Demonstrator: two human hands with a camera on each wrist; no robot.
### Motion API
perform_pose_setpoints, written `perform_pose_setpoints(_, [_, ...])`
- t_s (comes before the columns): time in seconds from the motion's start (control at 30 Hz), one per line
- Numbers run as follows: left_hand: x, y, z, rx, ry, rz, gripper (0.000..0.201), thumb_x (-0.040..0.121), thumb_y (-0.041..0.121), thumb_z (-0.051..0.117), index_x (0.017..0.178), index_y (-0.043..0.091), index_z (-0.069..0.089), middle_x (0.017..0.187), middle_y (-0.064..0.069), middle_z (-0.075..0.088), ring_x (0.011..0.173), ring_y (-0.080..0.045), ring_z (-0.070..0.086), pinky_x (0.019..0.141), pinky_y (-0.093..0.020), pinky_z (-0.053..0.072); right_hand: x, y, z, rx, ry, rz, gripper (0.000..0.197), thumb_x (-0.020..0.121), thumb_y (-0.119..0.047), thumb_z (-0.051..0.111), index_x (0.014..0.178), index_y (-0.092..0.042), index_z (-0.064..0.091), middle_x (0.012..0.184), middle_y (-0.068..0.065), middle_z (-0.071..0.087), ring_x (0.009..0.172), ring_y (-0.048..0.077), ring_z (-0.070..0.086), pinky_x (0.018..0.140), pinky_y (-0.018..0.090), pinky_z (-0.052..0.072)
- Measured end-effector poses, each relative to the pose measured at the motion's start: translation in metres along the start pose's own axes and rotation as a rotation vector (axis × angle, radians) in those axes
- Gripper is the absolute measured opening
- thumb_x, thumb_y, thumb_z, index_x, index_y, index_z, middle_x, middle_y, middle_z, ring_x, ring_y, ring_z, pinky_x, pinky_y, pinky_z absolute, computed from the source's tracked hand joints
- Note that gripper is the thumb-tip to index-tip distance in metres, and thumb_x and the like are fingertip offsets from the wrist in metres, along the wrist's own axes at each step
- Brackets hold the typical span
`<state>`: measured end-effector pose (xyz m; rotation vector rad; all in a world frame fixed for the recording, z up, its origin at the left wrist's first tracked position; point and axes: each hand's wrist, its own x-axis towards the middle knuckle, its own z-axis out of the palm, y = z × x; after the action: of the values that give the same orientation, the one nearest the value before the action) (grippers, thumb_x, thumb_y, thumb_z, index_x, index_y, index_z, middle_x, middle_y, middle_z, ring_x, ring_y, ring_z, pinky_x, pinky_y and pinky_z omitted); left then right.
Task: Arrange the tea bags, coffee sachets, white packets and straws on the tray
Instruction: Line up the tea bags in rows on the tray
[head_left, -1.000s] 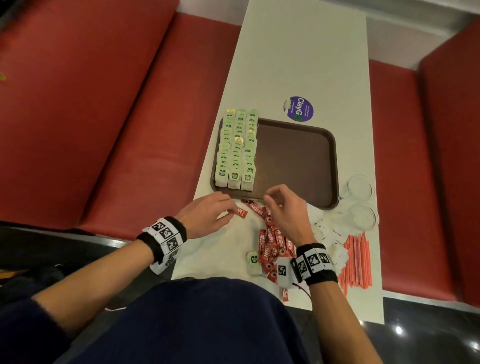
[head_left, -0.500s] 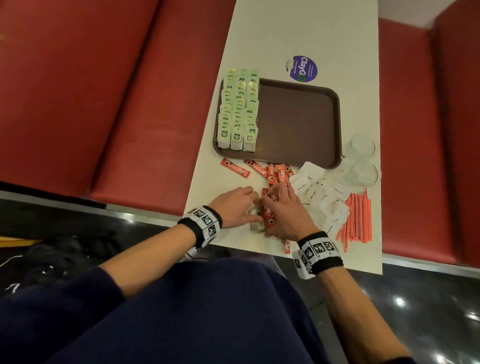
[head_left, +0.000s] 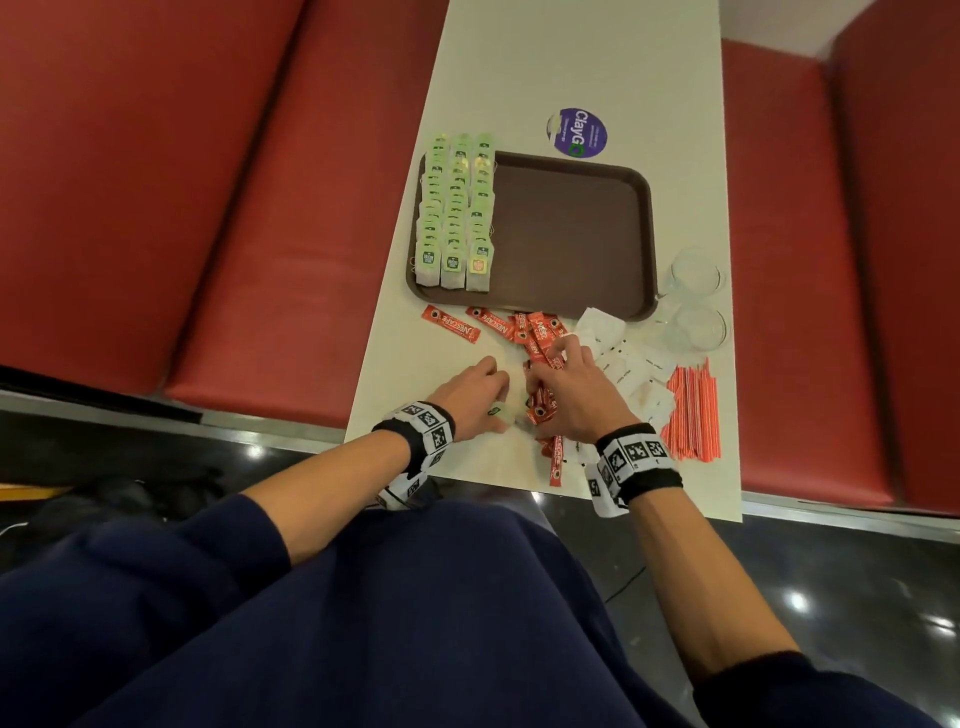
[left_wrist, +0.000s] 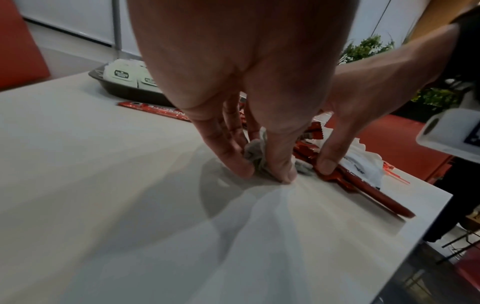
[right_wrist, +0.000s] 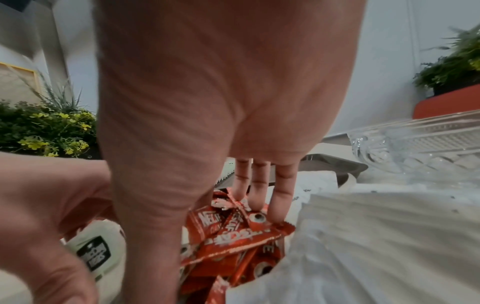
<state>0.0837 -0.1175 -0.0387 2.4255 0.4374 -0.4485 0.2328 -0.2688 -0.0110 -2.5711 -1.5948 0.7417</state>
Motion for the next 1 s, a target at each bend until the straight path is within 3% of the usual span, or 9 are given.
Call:
perform_pose_setpoints(0.13, [0.0,-0.003,0.0,-0.069,0.005,-0.012,0.039,0.088,0.029,0.087,0.103,0.018,0.052,0.103,-0.002,0.06,0.093,-0.027,0.059,0.075,-0.035,0.041,-0.001,-0.006,0.007,-0.096,0.03,-0.018,0.078,0.065,-0.062,0.094,0.129,-0.04,0.055,0.148,0.006,0.031,0.132,0.031,0.04,0.108,0.05,0.048])
perform_pose_setpoints(0.33, [-0.009,-0.018,-0.007,-0.231,0.032,-0.051,0.042,0.093,0.026,0.082,0.11,0.029,0.043,0.106,-0.007,0.064,0.094,-0.026,0.062,0.081,-0.04,0.051,0.003,-0.018,0.018,-0.256,0.252,-0.173,0.04,0.093,-0.055,0.067,0.124,-0.031,0.058,0.128,0.006,0.047,0.113,0.027,0.049,0.091,0.046,0.051])
perform_pose_setpoints(0.4, [-0.015,-0.026,-0.012,-0.285,0.054,-0.06,0.036,0.098,0.024,0.076,0.111,0.031,0.043,0.108,-0.011,0.066,0.08,-0.024,0.065,0.075,-0.043,0.059,0.004,-0.019,0.024,-0.274,0.282,-0.22,0.031,0.096,-0.047,0.064,0.119,-0.027,0.062,0.121,0.006,0.051,0.107,0.027,0.05,0.089,0.045,0.049])
perform_pose_setpoints(0.5, [-0.023,-0.037,-0.019,-0.391,0.098,-0.074,0.026,0.098,0.019,0.076,0.111,0.026,0.055,0.106,-0.014,0.066,0.073,-0.022,0.071,0.061,-0.027,0.059,0.004,-0.019,0.037,-0.266,0.298,-0.204,0.024,0.098,-0.042,0.062,0.11,-0.023,0.072,0.118,0.005,0.058,0.106,0.027,0.053,0.091,0.049,0.049])
perform_pose_setpoints(0.57, [-0.029,-0.044,-0.023,-0.484,0.129,-0.102,0.023,0.094,0.015,0.082,0.107,0.023,0.065,0.108,-0.015,0.069,0.074,-0.019,0.075,0.062,-0.018,0.057,0.003,-0.017,0.042,-0.216,0.304,-0.177,0.022,0.1,-0.042,0.06,0.106,-0.025,0.073,0.117,0.002,0.059,0.107,0.024,0.053,0.094,0.049,0.049])
perform_pose_setpoints(0.63, [-0.035,-0.05,-0.03,-0.585,0.165,-0.135,0.021,0.091,0.014,0.086,0.107,0.019,0.072,0.108,-0.012,0.075,0.074,-0.016,0.079,0.067,-0.017,0.059,0.004,-0.016,0.041,-0.101,0.319,-0.133,0.019,0.1,-0.044,0.061,0.102,-0.028,0.071,0.115,-0.003,0.056,0.107,0.02,0.051,0.095,0.045,0.047])
perform_pose_setpoints(0.73, [-0.045,-0.057,-0.044,-0.688,0.208,-0.178,0.023,0.092,0.014,0.085,0.112,0.016,0.074,0.095,-0.01,0.08,0.075,-0.016,0.079,0.072,-0.028,0.063,0.006,-0.014,0.033,0.211,0.38,-0.038,0.014,0.096,-0.043,0.068,0.092,-0.03,0.069,0.112,-0.012,0.056,0.103,0.014,0.049,0.088,0.037,0.042])
perform_pose_setpoints(0.87, [-0.05,-0.059,-0.061,-0.699,0.258,-0.142,0.027,0.096,0.014,0.08,0.116,0.028,0.068,0.091,-0.01,0.071,0.068,-0.018,0.072,0.068,-0.035,0.063,0.008,-0.013,0.01,0.641,0.43,0.038,0.017,0.096,-0.03,0.075,0.081,-0.024,0.069,0.104,-0.018,0.067,0.099,0.01,0.059,0.089,0.035,0.049])
perform_pose_setpoints(1.0, [-0.045,-0.046,-0.074,-0.664,0.283,-0.069,0.019,0.102,0.011,0.072,0.111,0.027,0.066,0.101,-0.011,0.072,0.073,-0.025,0.08,0.069,-0.031,0.062,0.011,-0.008,-0.009,1.033,0.375,0.158,0.026,0.101,-0.016,0.065,0.077,-0.014,0.055,0.122,-0.013,0.078,0.113,0.006,0.071,0.097,0.036,0.053])
